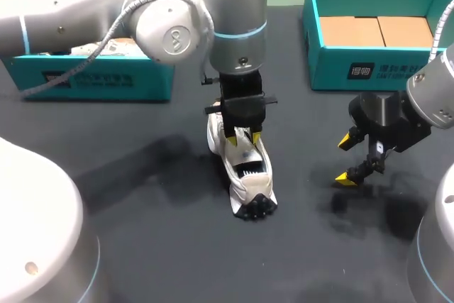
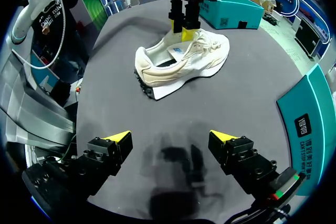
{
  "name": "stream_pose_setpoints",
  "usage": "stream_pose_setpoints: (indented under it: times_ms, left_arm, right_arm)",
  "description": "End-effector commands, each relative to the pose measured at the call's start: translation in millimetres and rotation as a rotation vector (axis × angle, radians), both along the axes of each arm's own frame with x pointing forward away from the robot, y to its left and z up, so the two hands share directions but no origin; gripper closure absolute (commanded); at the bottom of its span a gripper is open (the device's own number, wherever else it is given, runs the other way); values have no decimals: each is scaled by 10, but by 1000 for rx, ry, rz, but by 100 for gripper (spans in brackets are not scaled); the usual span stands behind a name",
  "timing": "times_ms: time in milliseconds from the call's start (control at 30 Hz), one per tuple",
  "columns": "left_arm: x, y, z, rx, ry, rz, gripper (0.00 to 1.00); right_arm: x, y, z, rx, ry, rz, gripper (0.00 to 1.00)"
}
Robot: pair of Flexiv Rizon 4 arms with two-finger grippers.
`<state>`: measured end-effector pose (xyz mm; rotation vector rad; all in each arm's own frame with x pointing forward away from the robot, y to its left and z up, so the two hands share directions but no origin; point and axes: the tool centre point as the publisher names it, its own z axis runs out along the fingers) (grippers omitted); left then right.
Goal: Take the shoe out of the shoebox, open the shoe tongue, remove and reinsert the insole, then place the shoe into the shoebox
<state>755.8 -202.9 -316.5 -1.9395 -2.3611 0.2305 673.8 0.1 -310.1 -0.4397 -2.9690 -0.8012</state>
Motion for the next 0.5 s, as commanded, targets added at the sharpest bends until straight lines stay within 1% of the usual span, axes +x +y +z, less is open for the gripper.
stream_pose_setpoints:
  times_ms: [33,67,100,133,167,500]
  left_arm:
    - [-21,194,443,27,12,88,47]
    - [-21,203,491,17,33,130,28]
    - [-21,216,539,14,89,190,12]
    - [-5,220,569,34,160,282,0]
    - [3,223,583,45,182,333,0]
    - [3,223,583,45,182,333,0]
  right_arm:
    - [-14,1,0,-2,-2,-1,0]
    - [-14,1,0,-2,-2,-1,0]
    - [-14,1,0,-2,-2,-1,0]
    - [-14,1,0,-2,-2,-1,0]
    - [-14,1,0,-2,-2,-1,0]
    - [-14,1,0,-2,-2,-1,0]
